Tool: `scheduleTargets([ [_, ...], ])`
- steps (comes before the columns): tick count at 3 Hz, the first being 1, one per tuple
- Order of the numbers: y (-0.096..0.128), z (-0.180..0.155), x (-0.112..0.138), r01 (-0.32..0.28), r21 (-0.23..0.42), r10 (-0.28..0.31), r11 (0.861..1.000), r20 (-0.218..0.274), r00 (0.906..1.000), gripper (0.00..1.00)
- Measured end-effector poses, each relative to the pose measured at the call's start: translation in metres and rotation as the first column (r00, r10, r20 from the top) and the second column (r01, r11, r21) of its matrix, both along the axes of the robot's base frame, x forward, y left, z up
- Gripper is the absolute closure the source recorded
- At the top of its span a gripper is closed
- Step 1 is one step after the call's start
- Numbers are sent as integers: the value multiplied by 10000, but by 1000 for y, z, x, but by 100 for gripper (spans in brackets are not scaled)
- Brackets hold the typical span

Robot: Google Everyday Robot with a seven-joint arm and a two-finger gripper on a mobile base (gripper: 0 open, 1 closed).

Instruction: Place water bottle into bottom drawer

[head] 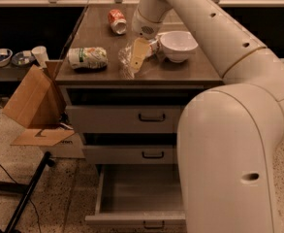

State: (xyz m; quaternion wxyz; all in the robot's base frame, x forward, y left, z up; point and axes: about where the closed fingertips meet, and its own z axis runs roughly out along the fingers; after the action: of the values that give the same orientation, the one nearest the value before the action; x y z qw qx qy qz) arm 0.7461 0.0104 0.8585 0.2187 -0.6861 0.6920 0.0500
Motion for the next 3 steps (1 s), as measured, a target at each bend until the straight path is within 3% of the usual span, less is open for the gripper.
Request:
scheduleTargets([
  [1,-4,-10,-4,6,23,-5,10000,-485,9988,0],
  [2,-9,-11,-3,174,121,-168,9998,-441,9989,0],
  [3,-14,-9,-6,289,259,-284,9992,-177,9994,17],
])
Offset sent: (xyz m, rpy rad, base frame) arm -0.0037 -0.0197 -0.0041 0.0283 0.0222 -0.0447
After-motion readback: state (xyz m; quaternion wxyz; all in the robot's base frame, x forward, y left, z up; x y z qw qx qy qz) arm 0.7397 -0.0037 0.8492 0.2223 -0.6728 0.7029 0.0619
